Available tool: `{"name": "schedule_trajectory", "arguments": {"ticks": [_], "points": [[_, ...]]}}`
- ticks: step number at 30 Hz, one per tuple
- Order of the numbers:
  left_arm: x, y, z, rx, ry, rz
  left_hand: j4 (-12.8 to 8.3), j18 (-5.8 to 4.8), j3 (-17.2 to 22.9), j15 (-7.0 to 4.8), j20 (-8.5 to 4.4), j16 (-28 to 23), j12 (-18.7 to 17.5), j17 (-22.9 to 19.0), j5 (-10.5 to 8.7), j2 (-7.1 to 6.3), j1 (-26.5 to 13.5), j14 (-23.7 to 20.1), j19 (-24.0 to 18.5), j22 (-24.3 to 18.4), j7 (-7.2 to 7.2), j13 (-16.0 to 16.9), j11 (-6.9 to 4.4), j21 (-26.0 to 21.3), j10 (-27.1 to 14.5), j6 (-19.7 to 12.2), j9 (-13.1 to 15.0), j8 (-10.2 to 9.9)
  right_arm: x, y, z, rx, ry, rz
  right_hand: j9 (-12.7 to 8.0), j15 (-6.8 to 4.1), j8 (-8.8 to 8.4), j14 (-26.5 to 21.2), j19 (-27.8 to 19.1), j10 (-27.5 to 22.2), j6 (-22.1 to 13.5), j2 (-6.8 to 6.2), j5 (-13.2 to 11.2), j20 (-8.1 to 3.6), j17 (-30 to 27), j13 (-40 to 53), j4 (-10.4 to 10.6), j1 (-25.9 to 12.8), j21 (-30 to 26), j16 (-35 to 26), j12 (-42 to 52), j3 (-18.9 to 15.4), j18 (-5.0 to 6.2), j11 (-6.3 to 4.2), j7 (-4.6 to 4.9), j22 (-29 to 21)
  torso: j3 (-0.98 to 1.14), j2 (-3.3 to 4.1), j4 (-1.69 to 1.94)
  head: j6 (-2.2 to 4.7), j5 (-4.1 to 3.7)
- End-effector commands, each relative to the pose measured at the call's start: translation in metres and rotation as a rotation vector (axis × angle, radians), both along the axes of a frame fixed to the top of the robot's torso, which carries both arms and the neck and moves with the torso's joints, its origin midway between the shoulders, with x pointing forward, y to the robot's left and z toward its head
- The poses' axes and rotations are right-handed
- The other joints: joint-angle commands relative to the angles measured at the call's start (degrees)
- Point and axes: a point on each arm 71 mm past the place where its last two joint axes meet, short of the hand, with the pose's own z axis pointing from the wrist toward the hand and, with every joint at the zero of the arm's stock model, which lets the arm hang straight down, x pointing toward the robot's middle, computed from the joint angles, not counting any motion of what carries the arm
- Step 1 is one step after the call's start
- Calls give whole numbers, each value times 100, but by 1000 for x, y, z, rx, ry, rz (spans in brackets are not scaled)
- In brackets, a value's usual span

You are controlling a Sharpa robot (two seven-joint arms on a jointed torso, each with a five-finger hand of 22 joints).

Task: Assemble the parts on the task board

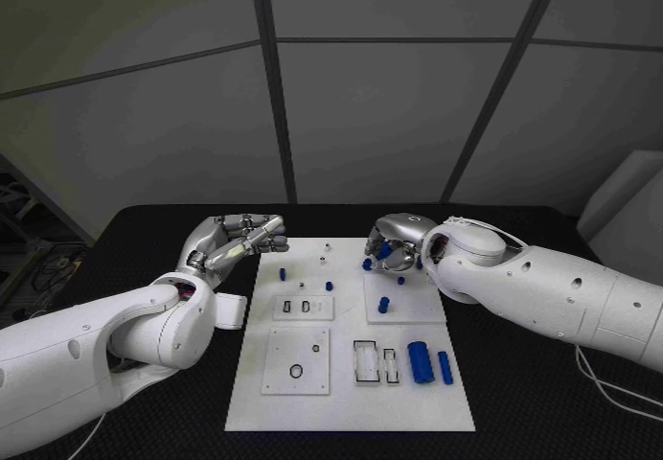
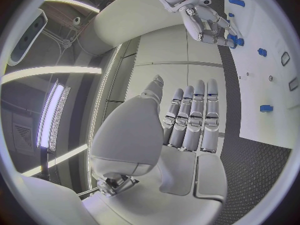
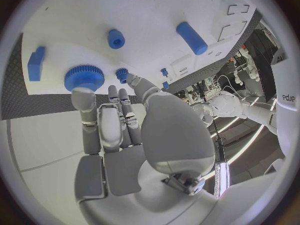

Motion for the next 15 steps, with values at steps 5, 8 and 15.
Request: {"name": "schedule_trajectory", "arguments": {"ticks": [5, 8, 15], "points": [[-1, -2, 2, -1, -9, -23, -33, -54, -18, 30, 17, -44, -32, 13, -39, 41, -42, 4, 39, 2, 22, -6, 47, 27, 9, 42, -7, -29, 3, 1, 0, -26, -6, -8, 5, 41, -20, 281, 59, 30, -50, 11, 2, -4, 65, 14, 28, 50, 84, 85, 12, 51, -67, 7, 15, 79, 3, 14, -6, -30, 9], [-1, -2, 2, -1, -9, -24, -33, -54, -18, 30, 17, -44, -32, 13, -39, 41, -42, 4, 39, 2, 22, -6, 47, 27, 9, 42, -7, -29, 3, 1, 0, -28, -4, -8, 6, 38, -19, 285, 81, 68, -56, 17, 5, -3, 133, 22, 44, 46, 143, 141, 20, 74, -77, 1, 14, 155, 3, 19, -6, -39, 11], [-1, -2, 2, -2, -8, -25, -35, -55, -20, 32, 17, -52, -40, 15, -39, 45, -47, 3, 41, 1, 26, -6, 50, 26, 6, 39, -7, -37, 4, 4, -1, -36, 6, -4, 9, 23, -13, 297, 139, 178, -54, 23, -5, -9, 276, 40, 70, 54, 278, 260, 39, 142, -101, -21, 3, 335, 5, 19, -8, -60, 9]]}}
